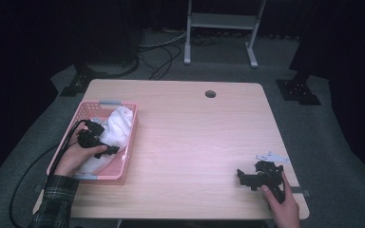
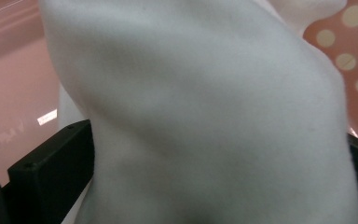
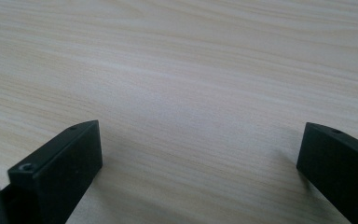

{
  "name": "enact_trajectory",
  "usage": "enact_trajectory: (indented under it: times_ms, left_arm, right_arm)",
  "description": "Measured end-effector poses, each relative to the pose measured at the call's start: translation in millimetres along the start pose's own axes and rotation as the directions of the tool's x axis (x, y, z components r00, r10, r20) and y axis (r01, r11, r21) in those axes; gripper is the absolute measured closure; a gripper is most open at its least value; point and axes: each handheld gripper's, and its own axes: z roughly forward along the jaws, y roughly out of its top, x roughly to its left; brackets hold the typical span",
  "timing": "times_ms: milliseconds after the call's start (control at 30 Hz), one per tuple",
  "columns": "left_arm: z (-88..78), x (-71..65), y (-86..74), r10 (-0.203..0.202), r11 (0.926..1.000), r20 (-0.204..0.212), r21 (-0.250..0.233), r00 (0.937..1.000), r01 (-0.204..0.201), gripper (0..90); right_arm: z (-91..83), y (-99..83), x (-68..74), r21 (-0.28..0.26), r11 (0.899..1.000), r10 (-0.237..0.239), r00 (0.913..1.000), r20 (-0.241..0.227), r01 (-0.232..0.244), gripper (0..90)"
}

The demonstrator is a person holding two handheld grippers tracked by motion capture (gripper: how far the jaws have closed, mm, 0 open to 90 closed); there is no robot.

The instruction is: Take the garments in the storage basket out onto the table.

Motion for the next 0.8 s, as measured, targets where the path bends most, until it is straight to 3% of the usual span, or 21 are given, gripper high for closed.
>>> enact_trajectory:
  times_ms: [633, 800]
  left_arm:
    - [4.5, -0.6, 0.5, -0.001, 0.999, -0.016, 0.044, 0.9999, 0.002, 0.7]
    - [0.5, -1.9, 0.3, 0.017, 0.9995, -0.023, 0.027, 0.9996, -0.016, 12.4]
  right_arm:
    - [0.0, 0.0, 0.0, 0.0, 1.0, 0.0, 1.0, 0.0, 0.0, 0.0]
    - [0.0, 0.0, 0.0, 0.0, 1.0, 0.0, 1.0, 0.0, 0.0, 0.0]
